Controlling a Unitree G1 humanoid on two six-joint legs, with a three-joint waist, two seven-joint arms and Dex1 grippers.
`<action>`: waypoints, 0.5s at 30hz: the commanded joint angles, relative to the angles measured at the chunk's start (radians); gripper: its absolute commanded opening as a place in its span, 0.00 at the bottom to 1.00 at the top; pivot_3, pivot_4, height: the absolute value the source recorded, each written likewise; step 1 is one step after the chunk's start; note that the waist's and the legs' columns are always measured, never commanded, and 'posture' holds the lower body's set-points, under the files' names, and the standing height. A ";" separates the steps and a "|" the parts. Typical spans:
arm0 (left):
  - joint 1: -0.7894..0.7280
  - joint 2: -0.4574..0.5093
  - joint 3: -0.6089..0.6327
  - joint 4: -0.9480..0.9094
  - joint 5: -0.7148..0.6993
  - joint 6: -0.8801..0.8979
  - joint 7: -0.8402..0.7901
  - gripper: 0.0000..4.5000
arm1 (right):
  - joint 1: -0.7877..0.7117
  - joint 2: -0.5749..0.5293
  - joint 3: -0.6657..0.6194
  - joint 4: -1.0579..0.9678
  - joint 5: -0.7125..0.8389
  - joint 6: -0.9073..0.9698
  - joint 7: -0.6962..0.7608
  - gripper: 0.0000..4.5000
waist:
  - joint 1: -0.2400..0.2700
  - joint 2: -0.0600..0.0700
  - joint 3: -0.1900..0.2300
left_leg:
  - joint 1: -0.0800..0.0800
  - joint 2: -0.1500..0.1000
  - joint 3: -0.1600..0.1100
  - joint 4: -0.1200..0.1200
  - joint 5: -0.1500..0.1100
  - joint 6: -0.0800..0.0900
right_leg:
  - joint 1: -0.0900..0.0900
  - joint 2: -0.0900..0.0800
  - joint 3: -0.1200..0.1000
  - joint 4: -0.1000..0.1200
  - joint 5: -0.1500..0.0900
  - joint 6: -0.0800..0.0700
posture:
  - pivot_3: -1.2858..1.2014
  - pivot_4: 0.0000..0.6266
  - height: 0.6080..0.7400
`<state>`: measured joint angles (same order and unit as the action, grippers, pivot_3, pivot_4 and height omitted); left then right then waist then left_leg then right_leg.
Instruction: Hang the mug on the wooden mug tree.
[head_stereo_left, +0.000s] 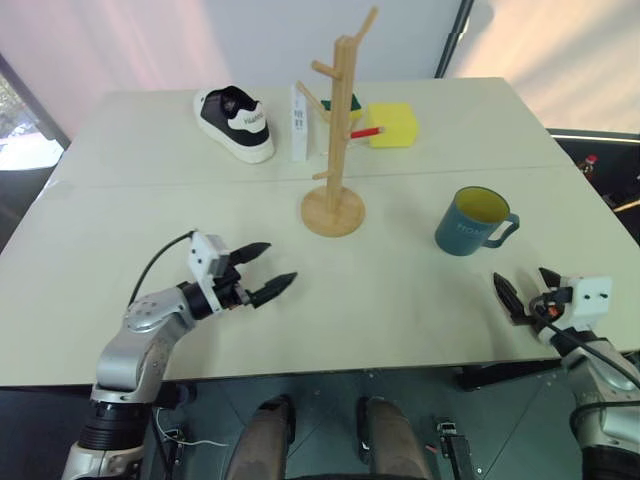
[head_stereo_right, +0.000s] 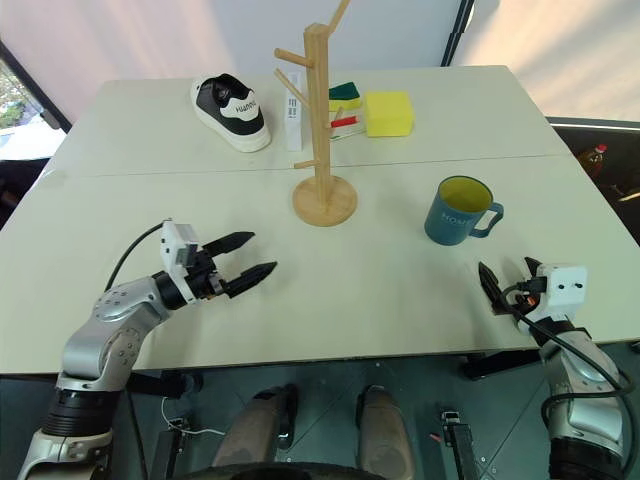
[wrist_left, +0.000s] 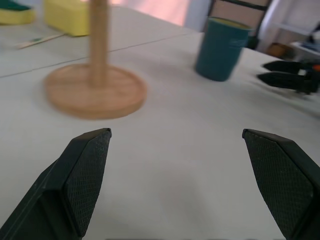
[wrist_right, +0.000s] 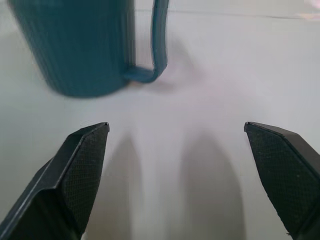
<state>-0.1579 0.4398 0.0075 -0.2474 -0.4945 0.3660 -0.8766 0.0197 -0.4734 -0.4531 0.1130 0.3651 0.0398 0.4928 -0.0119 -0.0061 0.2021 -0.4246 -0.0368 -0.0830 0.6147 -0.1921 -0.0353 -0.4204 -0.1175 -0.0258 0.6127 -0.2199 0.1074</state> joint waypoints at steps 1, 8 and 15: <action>-0.003 0.020 -0.073 -0.084 0.002 0.008 -0.043 1.00 | -0.034 0.006 0.010 -0.023 -0.023 -0.033 -0.035 1.00 | 0.000 0.000 0.000 | 0.000 0.000 0.000 0.000 0.000 0.000 | 0.000 0.000 0.000 0.000 0.000 0.000 | 0.52 0.24 1.00; -0.021 0.003 -0.140 -0.149 -0.003 0.023 -0.023 1.00 | -0.103 0.013 0.028 0.041 -0.048 -0.061 -0.073 1.00 | 0.002 0.000 0.000 | 0.000 0.000 0.000 0.000 0.000 0.000 | 0.000 0.001 0.000 0.000 0.000 -0.001 | 0.52 0.24 1.00; -0.039 0.000 -0.151 -0.145 -0.001 0.029 -0.008 1.00 | -0.152 0.013 0.041 0.097 -0.055 -0.083 -0.081 1.00 | 0.001 0.000 0.000 | 0.001 0.000 0.000 0.000 0.000 0.000 | 0.001 0.001 0.000 0.001 0.000 0.000 | 0.52 0.24 1.00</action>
<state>-0.1763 0.4396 -0.1440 -0.3682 -0.4889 0.4037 -0.8853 -0.1160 -0.4557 -0.4062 0.2114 0.3170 -0.0175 0.4182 -0.0112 -0.0057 0.2020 -0.4239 -0.0368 -0.0832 0.6152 -0.1919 -0.0349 -0.4196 -0.1165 -0.0258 0.6133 -0.2198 0.1072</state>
